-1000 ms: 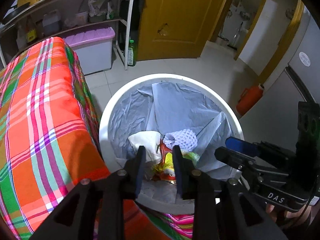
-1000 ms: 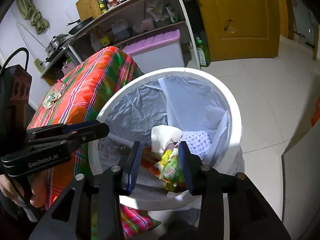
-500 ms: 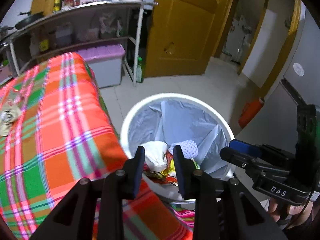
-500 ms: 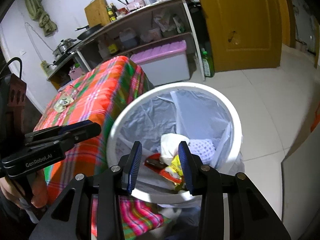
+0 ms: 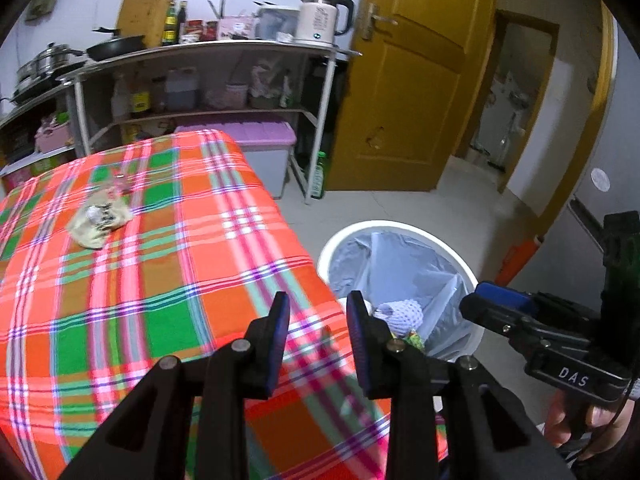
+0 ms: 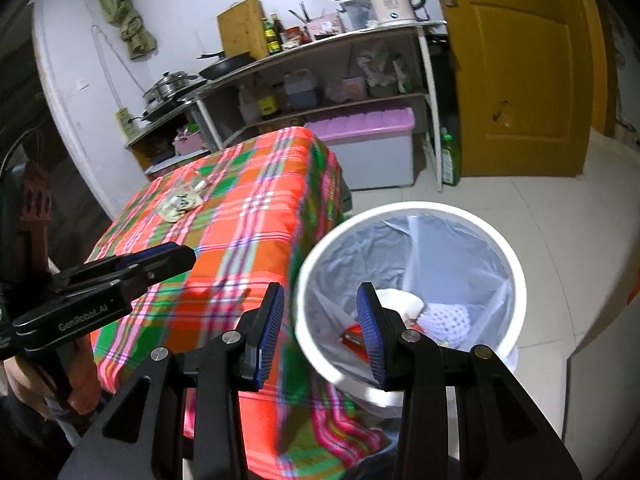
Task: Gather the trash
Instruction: 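Move both open tools back over the table toward the clear wrapper and cup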
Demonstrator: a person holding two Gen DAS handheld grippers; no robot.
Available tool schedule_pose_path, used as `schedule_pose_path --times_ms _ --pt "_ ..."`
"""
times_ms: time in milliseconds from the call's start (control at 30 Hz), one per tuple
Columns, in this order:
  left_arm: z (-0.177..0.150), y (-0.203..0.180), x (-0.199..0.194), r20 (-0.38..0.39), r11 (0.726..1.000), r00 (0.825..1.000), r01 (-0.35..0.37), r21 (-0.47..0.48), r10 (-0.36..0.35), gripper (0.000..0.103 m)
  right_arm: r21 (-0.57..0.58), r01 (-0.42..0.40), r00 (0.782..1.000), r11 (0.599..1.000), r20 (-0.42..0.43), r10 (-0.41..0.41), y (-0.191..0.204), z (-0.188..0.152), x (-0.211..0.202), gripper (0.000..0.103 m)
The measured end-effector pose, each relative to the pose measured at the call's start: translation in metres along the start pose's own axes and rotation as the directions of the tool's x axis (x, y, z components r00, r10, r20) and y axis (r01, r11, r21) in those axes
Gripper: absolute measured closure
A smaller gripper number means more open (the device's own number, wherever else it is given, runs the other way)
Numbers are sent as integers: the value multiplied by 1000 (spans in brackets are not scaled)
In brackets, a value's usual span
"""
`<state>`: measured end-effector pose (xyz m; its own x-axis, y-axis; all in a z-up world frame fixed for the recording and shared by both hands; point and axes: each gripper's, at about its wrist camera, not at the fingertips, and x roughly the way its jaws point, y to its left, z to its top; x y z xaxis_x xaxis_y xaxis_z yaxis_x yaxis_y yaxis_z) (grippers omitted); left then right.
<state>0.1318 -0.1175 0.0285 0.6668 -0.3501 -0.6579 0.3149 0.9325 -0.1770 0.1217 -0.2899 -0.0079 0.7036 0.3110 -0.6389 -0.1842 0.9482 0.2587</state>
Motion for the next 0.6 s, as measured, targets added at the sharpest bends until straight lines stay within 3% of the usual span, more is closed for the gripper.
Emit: schedule_pose_path --times_ms 600 --pt "-23 84 -34 25 982 990 -131 -135 136 72 -87 -95 995 992 -46 91 67 2 32 59"
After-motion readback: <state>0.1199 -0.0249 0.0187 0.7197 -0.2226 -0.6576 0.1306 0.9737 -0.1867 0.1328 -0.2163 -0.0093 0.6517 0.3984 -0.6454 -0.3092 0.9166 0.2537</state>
